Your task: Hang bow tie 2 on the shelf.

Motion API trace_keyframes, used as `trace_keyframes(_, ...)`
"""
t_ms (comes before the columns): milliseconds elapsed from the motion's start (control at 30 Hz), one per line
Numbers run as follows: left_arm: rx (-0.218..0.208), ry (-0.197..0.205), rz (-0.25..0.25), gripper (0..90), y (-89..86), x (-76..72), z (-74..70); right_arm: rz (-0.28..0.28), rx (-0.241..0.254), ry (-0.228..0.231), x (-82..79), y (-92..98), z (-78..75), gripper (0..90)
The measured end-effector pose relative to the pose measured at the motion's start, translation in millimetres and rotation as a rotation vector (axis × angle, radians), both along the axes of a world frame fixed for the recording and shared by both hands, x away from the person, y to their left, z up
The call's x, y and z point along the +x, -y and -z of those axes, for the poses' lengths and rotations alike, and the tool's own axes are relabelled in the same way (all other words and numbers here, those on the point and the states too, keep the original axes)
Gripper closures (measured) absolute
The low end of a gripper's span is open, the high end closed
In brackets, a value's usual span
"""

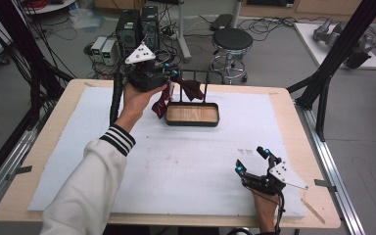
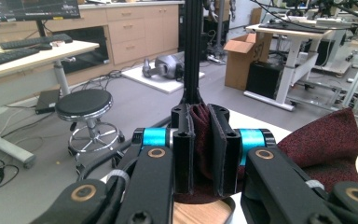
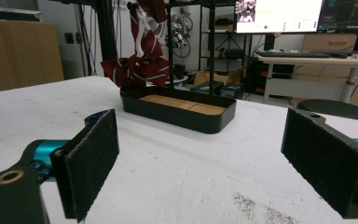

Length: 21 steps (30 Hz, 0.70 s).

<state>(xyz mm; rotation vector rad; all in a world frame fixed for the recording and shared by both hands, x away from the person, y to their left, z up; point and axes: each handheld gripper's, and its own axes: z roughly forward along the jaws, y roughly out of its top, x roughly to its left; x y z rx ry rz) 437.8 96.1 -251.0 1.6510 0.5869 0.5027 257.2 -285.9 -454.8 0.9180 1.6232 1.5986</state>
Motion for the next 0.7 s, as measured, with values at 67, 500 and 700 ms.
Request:
trace_keyframes(67, -0.007, 0.005, -0.01, 80.5, 0.1, 1.7, -0.9, 0.0, 0.0, 0.002, 0.1, 0.1, 0.0, 10.4)
trace_keyframes(500, -0.033, 0.048, -0.056, 80.6, -7.8, 10.7, -7.0, -0.001, -0.001, 0.0, 0.0, 0.4, 0.0, 10.4)
trace_keyframes(700, -0.022, 0.035, -0.04, 80.5, -5.5, 16.5, -2.7, -0.001, -0.002, 0.001, 0.1, 0.4, 0.0, 10.4)
